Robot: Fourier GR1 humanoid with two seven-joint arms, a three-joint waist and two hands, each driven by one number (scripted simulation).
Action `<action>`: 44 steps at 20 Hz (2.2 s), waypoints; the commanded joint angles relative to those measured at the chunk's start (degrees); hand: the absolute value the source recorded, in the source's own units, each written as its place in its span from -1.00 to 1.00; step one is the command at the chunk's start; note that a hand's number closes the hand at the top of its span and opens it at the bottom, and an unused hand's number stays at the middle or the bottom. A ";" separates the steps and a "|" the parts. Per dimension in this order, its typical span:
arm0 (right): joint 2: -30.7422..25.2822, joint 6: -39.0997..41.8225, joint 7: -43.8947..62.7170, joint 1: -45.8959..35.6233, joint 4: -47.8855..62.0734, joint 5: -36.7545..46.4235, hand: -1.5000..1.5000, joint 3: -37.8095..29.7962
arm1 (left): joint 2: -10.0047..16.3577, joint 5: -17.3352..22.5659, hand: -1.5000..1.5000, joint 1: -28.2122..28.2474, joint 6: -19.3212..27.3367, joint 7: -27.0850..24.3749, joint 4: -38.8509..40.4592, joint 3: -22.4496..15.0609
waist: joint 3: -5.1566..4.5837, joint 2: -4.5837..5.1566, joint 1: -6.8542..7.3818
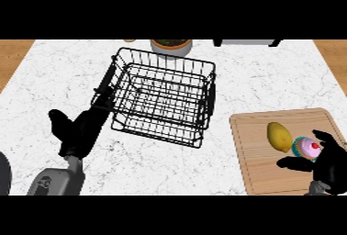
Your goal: Pick the cupcake from the cutting board and place it in the tiered basket
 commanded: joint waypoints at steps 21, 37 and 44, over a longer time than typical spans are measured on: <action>7.93 5.96 12.22 18.47 -16.41 15.68 1.00 40.35 | -0.95 -0.86 0.00 0.58 -1.11 0.97 -0.28 0.96 | 0.43 -0.06 -0.95; 7.82 14.66 30.63 18.26 -52.26 45.52 1.00 69.17 | -0.89 -0.59 0.00 0.54 -1.05 1.88 -1.21 1.63 | 0.37 -0.14 -1.50; 7.67 21.20 30.54 14.81 -54.57 51.06 1.00 71.16 | -0.33 -0.92 0.00 0.27 -1.84 1.59 -0.40 1.62 | 0.29 0.52 -0.23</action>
